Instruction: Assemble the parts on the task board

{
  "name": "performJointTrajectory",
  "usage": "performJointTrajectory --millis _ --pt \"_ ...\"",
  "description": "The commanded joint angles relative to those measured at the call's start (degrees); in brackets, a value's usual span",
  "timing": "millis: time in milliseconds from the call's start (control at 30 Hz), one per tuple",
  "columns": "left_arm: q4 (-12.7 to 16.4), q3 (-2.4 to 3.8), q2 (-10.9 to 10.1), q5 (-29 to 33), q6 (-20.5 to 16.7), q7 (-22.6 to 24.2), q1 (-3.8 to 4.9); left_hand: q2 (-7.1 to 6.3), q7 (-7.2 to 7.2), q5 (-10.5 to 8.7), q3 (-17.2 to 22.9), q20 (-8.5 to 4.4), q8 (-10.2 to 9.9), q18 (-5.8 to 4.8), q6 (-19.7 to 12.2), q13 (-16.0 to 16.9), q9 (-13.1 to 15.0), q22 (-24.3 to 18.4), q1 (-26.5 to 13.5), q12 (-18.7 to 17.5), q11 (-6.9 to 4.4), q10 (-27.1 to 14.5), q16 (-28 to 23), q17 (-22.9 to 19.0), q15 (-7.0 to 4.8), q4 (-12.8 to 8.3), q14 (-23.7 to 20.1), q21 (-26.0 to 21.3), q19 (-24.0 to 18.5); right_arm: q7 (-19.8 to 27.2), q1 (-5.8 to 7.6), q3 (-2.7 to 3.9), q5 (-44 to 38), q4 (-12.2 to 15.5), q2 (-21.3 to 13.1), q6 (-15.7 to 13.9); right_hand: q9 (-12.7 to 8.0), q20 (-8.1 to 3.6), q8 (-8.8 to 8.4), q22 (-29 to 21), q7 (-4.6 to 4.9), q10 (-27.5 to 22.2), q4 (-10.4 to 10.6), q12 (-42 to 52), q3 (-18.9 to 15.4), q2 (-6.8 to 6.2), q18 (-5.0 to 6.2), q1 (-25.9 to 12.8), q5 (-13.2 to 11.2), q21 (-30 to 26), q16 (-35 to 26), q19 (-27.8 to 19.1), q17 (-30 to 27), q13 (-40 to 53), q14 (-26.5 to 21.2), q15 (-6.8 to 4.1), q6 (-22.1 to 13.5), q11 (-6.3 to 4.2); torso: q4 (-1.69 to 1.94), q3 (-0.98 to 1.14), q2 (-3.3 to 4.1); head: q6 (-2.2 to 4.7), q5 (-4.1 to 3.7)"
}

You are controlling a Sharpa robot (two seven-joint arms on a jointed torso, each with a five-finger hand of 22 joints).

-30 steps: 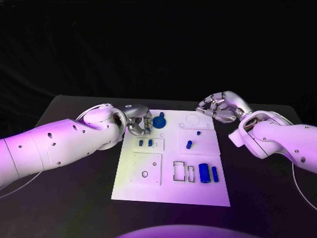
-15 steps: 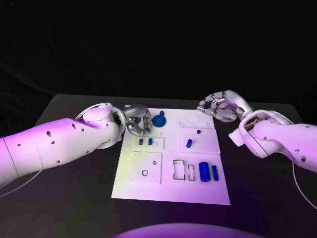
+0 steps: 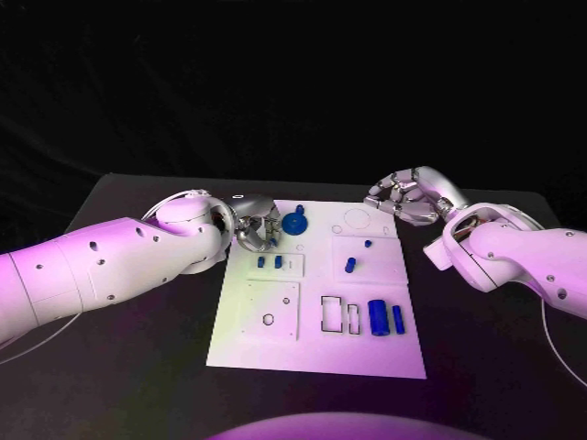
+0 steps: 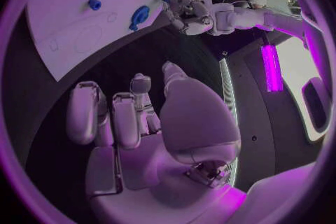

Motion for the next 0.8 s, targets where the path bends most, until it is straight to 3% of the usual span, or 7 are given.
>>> performJointTrajectory --millis 33,800 --pt "-0.2 0.04 0.3 0.0 0.9 -0.5 0.0 -0.01 0.4 0.19 0.0 0.09 -0.3 -0.82 0.0 0.0 0.0 0.0 -0.4 -0.3 0.17 0.4 -0.4 -0.1 0.15 -0.4 -0.2 0.0 0.2 0.5 -0.04 0.0 -0.3 0.1 0.0 0.2 0.0 -0.13 0.24 4.4 -0.03 0.0 0.0 -0.2 -0.2 0.34 1.19 -0.3 0.4 -0.2 -0.1 -0.4 -0.1 -0.1 1.7 -0.37 0.0 -0.24 0.0 0.0 0.04 0.06 -0.11" --pt "-2.0 0.0 2.0 -0.1 2.2 -0.5 -0.2 -0.03 0.42 0.13 0.0 0.1 -0.5 -0.74 -0.1 0.0 0.0 -0.4 -0.5 -0.5 0.22 0.3 -0.4 -0.2 0.21 -0.5 -0.2 -0.3 0.0 0.4 -0.04 0.0 -0.3 0.1 0.1 0.3 0.0 -0.13 0.24 4.4 -0.03 0.0 0.0 -0.2 -0.2 0.34 1.19 -0.3 0.4 -0.2 -0.1 -0.4 -0.1 -0.1 1.7 -0.37 0.0 -0.24 0.03 0.02 -0.02 -0.23 -0.33"
